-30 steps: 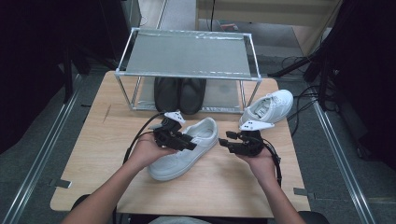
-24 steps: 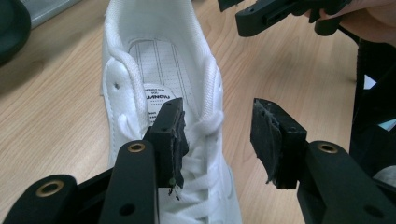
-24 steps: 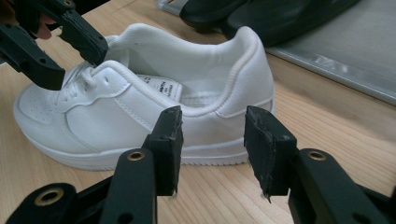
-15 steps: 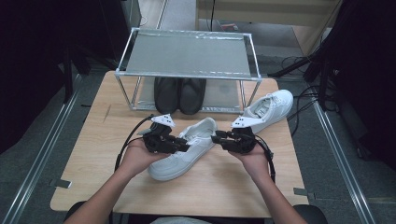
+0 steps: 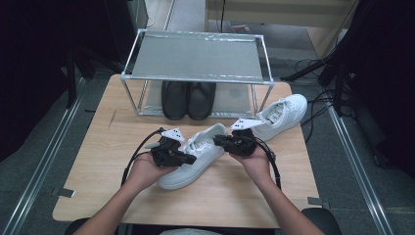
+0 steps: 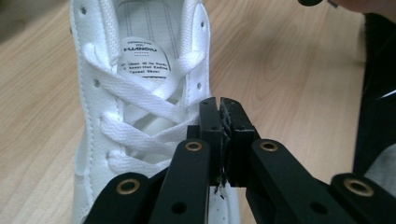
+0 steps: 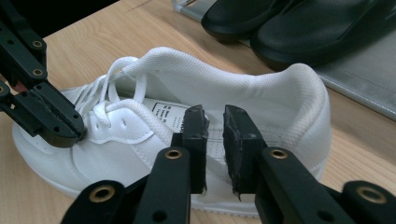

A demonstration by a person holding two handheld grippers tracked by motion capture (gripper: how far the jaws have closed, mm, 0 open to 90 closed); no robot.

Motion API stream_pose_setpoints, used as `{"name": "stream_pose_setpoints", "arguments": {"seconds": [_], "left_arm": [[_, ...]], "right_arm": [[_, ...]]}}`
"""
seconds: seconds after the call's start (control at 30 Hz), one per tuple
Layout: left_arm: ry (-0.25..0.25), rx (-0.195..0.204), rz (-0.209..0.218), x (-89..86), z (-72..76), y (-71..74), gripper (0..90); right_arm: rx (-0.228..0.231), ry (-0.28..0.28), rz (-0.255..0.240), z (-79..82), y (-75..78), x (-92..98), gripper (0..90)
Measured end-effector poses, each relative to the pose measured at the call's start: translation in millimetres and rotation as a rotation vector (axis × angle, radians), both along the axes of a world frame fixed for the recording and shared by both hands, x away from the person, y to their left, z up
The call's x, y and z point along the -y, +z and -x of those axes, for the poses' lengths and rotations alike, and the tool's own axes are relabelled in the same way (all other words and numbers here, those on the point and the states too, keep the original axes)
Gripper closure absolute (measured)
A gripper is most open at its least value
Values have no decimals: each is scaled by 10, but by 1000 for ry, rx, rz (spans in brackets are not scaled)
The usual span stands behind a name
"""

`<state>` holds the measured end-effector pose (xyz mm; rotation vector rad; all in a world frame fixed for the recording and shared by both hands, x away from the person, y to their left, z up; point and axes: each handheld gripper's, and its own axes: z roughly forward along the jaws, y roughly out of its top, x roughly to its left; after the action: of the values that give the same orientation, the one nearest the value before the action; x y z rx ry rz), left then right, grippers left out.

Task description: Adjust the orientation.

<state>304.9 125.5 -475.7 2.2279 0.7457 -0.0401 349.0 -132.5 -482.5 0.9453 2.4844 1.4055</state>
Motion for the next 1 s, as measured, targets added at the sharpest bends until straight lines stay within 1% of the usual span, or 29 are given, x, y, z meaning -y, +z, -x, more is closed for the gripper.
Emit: {"name": "stream_pose_setpoints", "arguments": {"seconds": [0.03, 0.1, 0.2, 0.33, 0.43, 0.5, 0.53, 0.8, 0.9, 1.0], "left_arm": [[-3, 16, -11, 6, 6, -4, 893], [0, 26, -18, 15, 9, -12, 893], [-1, 15, -7, 3, -6, -24, 892], [-6, 11, -8, -6, -21, -32, 894], [-7, 9, -9, -7, -31, -36, 899], [-3, 0, 2, -9, -41, -44, 900], [-5, -6, 1, -13, -46, -44, 900], [-14, -9, -8, -19, -74, -46, 900], [-10, -22, 3, -30, -92, -54, 900], [-16, -21, -4, -43, -110, -52, 900]], "right_arm": [[-3, 2, 1, -4, -4, -9, 830], [-13, 8, -5, -11, -16, -12, 852], [-31, 14, -16, -18, -23, -6, 873], [-34, 19, -16, -5, -20, -11, 900], [-39, 14, -16, 4, -23, -22, 900], [-40, 10, -20, 7, -27, -20, 900], [-38, 9, -22, 8, -31, -19, 900], [-20, -4, -19, 48, -39, -19, 900], [-25, -5, -20, 68, -40, -12, 900], [-37, -7, -23, 85, -38, -6, 900]]}}
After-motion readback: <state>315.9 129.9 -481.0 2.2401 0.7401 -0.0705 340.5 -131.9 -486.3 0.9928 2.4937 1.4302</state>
